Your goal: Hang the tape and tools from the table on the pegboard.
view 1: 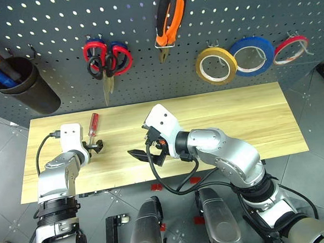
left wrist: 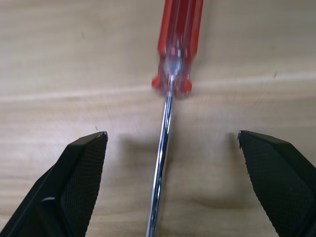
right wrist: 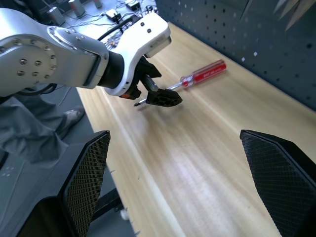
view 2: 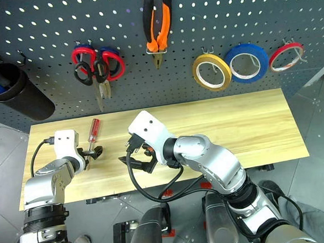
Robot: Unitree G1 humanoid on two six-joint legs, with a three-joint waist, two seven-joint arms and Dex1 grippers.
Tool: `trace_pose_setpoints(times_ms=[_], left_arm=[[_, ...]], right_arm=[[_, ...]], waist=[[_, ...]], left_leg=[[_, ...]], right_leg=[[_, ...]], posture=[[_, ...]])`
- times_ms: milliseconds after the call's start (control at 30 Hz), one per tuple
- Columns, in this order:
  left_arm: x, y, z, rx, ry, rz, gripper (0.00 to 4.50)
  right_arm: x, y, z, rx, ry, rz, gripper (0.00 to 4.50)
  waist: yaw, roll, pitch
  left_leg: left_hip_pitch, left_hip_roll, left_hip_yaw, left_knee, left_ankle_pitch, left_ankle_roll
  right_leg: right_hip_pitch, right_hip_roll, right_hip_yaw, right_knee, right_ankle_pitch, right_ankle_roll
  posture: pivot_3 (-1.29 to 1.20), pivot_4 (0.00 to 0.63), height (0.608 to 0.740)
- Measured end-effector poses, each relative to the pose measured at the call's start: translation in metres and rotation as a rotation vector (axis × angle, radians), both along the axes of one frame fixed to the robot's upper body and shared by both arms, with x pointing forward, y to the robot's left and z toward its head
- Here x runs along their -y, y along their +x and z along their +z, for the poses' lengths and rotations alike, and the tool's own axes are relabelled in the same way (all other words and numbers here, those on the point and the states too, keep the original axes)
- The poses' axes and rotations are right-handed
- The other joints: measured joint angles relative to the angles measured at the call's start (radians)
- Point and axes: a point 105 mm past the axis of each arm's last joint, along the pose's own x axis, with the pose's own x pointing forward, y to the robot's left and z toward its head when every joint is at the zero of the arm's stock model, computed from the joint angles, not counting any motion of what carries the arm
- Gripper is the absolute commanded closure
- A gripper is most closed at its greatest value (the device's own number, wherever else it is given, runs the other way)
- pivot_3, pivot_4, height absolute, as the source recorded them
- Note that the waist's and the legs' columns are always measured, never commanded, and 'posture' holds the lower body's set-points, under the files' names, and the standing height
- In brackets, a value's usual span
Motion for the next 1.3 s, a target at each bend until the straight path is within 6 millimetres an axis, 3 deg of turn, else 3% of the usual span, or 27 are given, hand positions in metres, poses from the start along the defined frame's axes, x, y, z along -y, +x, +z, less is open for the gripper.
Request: trace_pose_setpoints(times_ms=[267, 867, 1300], left_arm=[[0.008, 0.012, 0.009, 0.039, -0.030, -0.007, 0.04], [0.011, -0.010, -0.004, 0.008, -0.091, -0.006, 0.04], [0.004, -0.005, 0.000, 0.075, -0.178, 0.103, 0.04]], right_arm=[[0.001, 0.002, 0.001, 0.003, -0.009, -0.027, 0.00], [0.004, 0.014, 0.017, 0.121, 0.004, -0.054, 0.00], [0.009, 0.018, 0.016, 0.141, -0.011, -0.064, 0.00]], waist=[[0.002, 0.002, 0.017], [0.001, 0.002, 0.017], [0.001, 0.002, 0.017]], left_leg=[[-0.002, 0.000, 0.003, 0.000, 0.002, -0.004], [-0.002, 0.003, 0.003, -0.001, 0.002, -0.004], [-0.003, 0.006, 0.003, -0.001, 0.002, -0.005]], right_leg=[[-0.001, 0.000, -0.001, -0.001, 0.000, 0.000], [-0.002, 0.000, -0.001, -0.002, 0.000, 0.000], [-0.004, 0.000, -0.002, -0.002, 0.001, -0.001]], posture=[[-0.21, 0.522, 0.740], [-0.19, 0.487, 0.740], [-0.21, 0.486, 0.740]])
